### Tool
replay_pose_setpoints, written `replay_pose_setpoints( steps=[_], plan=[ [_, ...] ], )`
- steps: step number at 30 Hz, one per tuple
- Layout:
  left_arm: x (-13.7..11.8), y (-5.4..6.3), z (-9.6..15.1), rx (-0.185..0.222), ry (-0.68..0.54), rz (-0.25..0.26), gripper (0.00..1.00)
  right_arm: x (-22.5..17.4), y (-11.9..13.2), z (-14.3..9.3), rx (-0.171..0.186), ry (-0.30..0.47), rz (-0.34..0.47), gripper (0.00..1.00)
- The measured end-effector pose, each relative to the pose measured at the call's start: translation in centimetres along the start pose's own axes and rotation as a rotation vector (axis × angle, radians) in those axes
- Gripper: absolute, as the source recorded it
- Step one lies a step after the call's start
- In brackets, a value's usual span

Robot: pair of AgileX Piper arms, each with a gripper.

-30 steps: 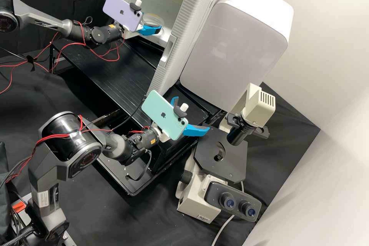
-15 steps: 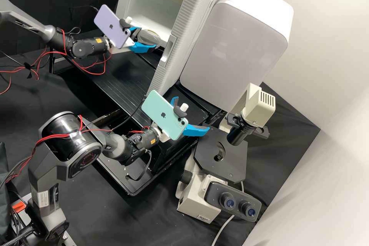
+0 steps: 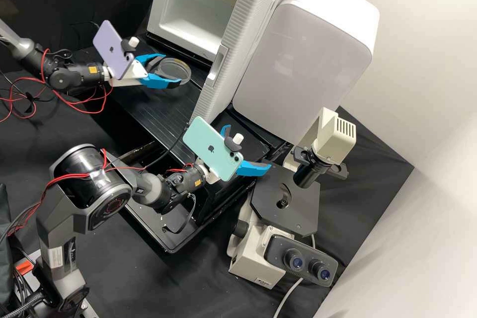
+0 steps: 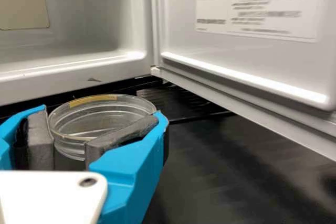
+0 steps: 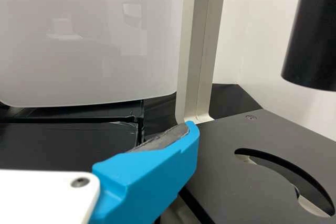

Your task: Take the petri dish out of the incubator

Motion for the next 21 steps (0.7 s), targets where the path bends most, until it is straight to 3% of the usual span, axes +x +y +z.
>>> replay_pose_setpoints(
  steps=[6, 13, 17, 21],
  plan=[
    [-2.8, -0.8, -0.3, -0.007, -0.032, -0.004, 0.00, 0.0, 0.0, 0.0, 0.000, 0.000, 0.000, 1.00],
    [-5.4, -2.6, -0.8, -0.032, -0.052, -0.049, 0.00, 0.0, 0.0, 0.0, 0.000, 0.000, 0.000, 1.00],
    [-6.5, -3.6, -0.7, -0.016, -0.081, -0.087, 0.00, 0.0, 0.0, 0.0, 0.000, 0.000, 0.000, 1.00],
    [-6.9, -3.8, -0.8, -0.038, -0.092, -0.070, 0.00, 0.0, 0.0, 0.0, 0.000, 0.000, 0.000, 1.00]
  ],
)
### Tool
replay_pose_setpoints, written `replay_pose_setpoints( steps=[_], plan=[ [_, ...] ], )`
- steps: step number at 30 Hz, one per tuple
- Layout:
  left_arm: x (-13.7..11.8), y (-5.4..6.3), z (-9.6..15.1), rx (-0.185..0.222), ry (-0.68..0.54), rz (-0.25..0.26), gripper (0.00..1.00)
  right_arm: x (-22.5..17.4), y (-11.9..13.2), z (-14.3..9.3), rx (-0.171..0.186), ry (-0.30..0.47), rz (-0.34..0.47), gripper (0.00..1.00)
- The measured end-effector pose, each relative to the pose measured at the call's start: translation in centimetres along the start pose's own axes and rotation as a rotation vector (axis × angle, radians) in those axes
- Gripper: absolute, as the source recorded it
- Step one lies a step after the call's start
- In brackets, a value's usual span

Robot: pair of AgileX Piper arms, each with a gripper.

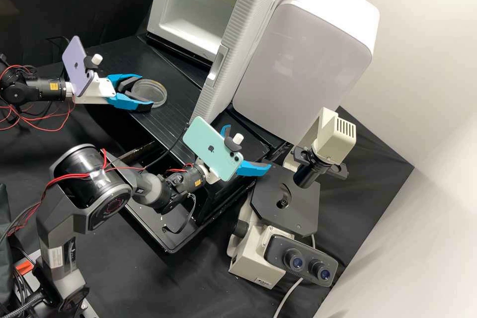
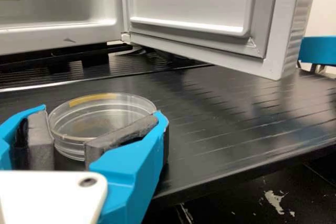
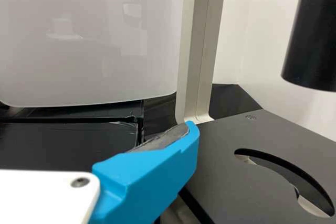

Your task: Take the petri dish out of the incubator

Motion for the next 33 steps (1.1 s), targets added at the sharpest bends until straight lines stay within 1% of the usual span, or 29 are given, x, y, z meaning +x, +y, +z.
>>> replay_pose_setpoints(
  steps=[3, 7, 9, 15, 23, 31, 32, 33],
  plan=[
    [0.1, -0.2, 0.0, 0.003, 0.003, -0.002, 0.00, 0.0, 0.0, 0.0, 0.000, 0.000, 0.000, 1.00],
    [0.1, -0.2, -0.1, -0.019, 0.005, 0.001, 0.00, 0.0, 0.0, 0.0, 0.000, 0.000, 0.000, 1.00],
    [0.1, -0.2, -0.3, -0.021, 0.008, 0.001, 0.00, 0.0, 0.0, 0.0, 0.000, 0.000, 0.000, 1.00],
    [0.2, -0.3, -0.7, -0.018, 0.022, 0.002, 0.00, 0.0, 0.0, 0.0, 0.000, 0.000, 0.000, 1.00],
    [1.2, -0.2, -1.6, -0.016, 0.062, 0.030, 0.00, 0.0, 0.0, 0.0, 0.000, 0.000, 0.000, 1.00],
    [1.9, -0.2, -1.7, -0.013, 0.077, 0.036, 0.00, 0.0, 0.0, 0.0, 0.000, 0.000, 0.000, 1.00],
    [1.9, -0.2, -1.8, -0.011, 0.080, 0.039, 1.00, 0.0, 0.0, 0.0, 0.000, 0.000, 0.000, 1.00],
    [2.0, -0.2, -1.8, -0.005, 0.081, 0.037, 1.00, 0.0, 0.0, 0.0, 0.000, 0.000, 0.000, 1.00]
  ],
)
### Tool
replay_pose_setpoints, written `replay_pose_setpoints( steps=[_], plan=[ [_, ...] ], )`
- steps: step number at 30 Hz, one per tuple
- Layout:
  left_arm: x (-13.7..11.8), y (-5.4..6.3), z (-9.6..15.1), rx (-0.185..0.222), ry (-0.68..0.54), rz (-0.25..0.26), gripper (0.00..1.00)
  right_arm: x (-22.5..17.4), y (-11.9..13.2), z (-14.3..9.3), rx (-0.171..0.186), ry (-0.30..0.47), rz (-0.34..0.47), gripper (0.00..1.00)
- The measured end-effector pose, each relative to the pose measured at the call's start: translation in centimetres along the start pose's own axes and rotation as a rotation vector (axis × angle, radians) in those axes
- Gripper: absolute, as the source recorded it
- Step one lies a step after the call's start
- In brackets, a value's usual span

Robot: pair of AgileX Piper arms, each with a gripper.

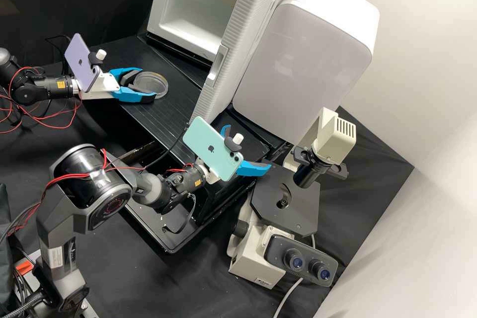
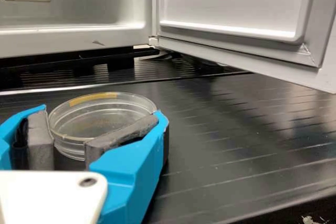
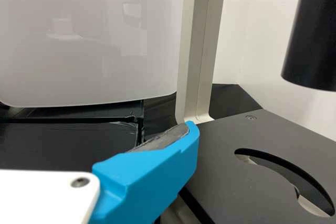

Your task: Take the petri dish out of the incubator

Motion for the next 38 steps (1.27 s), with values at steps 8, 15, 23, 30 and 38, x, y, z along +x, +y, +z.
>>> replay_pose_setpoints(
  steps=[8, 15, 23, 30, 38],
  plan=[
    [0.3, -0.1, 0.0, 0.028, 0.008, 0.002, 1.00, 0.0, 0.0, 0.0, 0.000, 0.000, 0.000, 1.00],
    [0.0, -0.1, 0.6, 0.068, 0.001, 0.014, 1.00, 0.0, 0.0, 0.0, 0.000, 0.000, 0.000, 1.00],
    [-0.7, -0.5, 1.4, 0.099, -0.013, 0.031, 1.00, 0.0, 0.0, 0.0, 0.000, 0.000, 0.000, 1.00],
    [-1.6, -0.8, 1.4, 0.109, -0.039, 0.064, 1.00, 0.0, 0.0, 0.0, 0.000, 0.000, 0.000, 1.00],
    [-3.0, -0.3, 1.6, 0.032, -0.096, 0.094, 1.00, 0.0, 0.0, 0.0, 0.000, 0.000, 0.000, 1.00]
  ],
)
